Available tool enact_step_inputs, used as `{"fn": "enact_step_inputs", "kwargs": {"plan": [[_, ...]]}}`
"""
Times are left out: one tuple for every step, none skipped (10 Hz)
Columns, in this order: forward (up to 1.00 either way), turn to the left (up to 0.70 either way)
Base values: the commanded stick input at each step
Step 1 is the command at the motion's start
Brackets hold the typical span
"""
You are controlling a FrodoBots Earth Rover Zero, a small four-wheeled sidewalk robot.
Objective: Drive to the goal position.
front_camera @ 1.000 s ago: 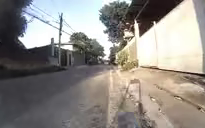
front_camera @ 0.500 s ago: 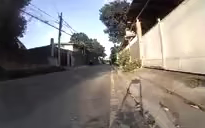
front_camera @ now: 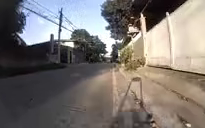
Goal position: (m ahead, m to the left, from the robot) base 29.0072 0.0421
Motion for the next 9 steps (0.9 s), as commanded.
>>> {"fn": "enact_step_inputs", "kwargs": {"plan": [[0.83,0.00],[0.83,0.00],[0.83,0.00],[0.83,0.00],[0.83,0.00],[0.83,0.00],[0.83,0.00],[0.83,0.00],[0.83,0.00]]}}
